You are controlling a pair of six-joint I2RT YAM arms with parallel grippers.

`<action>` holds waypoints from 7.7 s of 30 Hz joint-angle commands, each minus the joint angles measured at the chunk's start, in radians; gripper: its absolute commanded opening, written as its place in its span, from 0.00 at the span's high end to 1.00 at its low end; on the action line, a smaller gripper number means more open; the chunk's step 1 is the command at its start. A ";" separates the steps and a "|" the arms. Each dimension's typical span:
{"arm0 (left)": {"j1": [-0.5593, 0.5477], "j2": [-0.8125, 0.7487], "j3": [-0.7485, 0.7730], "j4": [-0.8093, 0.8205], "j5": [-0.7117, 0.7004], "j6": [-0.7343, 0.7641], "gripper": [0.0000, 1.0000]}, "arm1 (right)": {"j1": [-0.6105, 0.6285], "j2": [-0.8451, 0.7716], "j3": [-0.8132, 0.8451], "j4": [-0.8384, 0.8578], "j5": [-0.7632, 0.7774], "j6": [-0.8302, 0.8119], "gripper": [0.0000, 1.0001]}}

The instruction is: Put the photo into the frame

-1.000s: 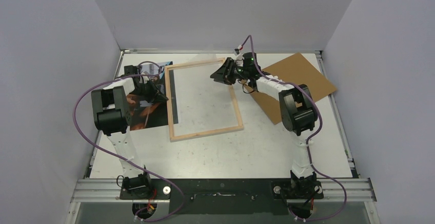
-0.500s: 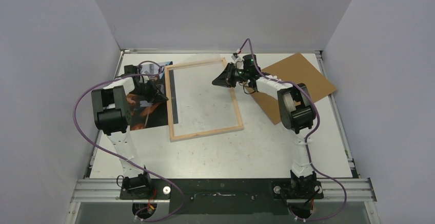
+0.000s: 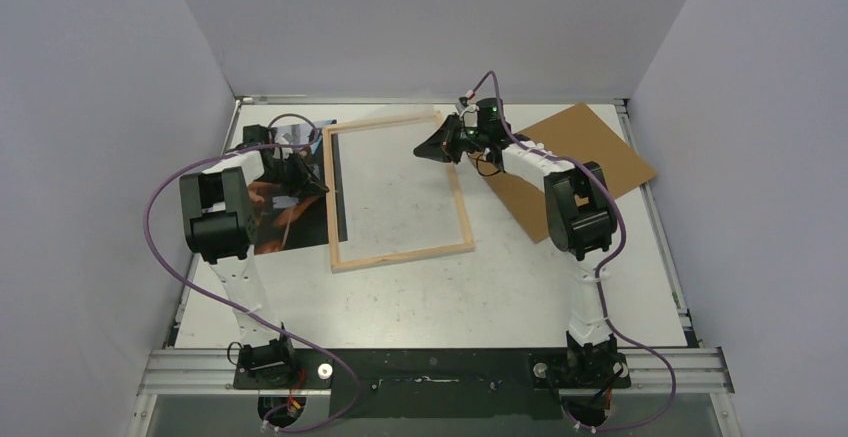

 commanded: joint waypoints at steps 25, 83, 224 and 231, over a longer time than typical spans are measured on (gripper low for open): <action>-0.004 -0.003 -0.118 0.307 -0.177 -0.057 0.90 | 0.029 -0.068 0.139 -0.041 -0.003 0.182 1.00; -0.013 0.003 -0.190 0.397 -0.086 -0.132 0.98 | -0.003 0.085 0.169 -0.032 0.026 -0.128 1.00; -0.042 0.082 -0.112 0.293 -0.103 -0.099 0.99 | -0.004 0.212 0.203 0.445 -0.164 0.129 0.96; -0.047 0.077 -0.112 0.288 -0.103 -0.098 0.99 | -0.008 0.232 0.232 0.319 -0.158 0.059 0.88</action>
